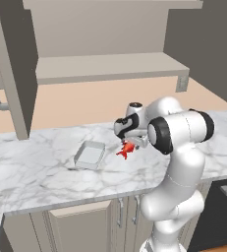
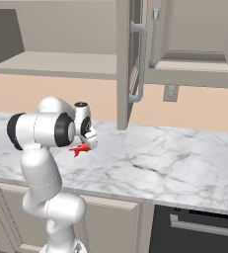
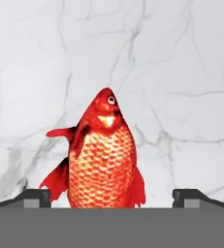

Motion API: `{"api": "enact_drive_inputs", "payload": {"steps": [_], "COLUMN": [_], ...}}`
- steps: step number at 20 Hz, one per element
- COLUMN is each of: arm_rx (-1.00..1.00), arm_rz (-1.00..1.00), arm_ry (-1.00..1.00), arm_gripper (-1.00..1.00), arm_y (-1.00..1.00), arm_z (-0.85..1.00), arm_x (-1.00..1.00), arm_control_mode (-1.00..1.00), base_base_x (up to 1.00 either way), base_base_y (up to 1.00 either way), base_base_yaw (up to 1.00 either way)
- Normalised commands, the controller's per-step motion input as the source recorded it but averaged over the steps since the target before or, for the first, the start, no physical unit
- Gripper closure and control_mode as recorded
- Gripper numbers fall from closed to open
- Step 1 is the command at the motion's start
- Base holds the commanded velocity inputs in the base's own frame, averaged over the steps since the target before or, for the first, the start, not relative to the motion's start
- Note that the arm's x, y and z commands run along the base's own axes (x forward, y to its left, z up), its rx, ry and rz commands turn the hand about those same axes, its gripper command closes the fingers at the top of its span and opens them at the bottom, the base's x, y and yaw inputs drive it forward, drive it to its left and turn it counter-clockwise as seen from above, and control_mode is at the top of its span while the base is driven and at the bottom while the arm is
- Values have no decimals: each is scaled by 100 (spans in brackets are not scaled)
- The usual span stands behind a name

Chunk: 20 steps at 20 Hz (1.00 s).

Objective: Retrieve the tupperware from the cabinet, then place the raw meat into the tupperware to avoid contamination.

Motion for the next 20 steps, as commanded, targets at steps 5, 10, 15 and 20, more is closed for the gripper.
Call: {"api": "enact_drive_inputs", "payload": {"steps": [5,10,15,20], "arm_rx": [0,0,0,0], "arm_rz": [0,0,0,0], "arm_ry": [0,0,0,1], "arm_gripper": [-100,-100,100,100], "arm_y": [0,0,0,3], "arm_z": [-23,-35,-26,-1], "arm_x": [19,13,1,7], "arm_control_mode": [-100,-100,-100,-100], "base_base_x": [0,0,0,0], "base_base_y": [0,0,0,0], "base_base_yaw": [0,0,0,0]}}
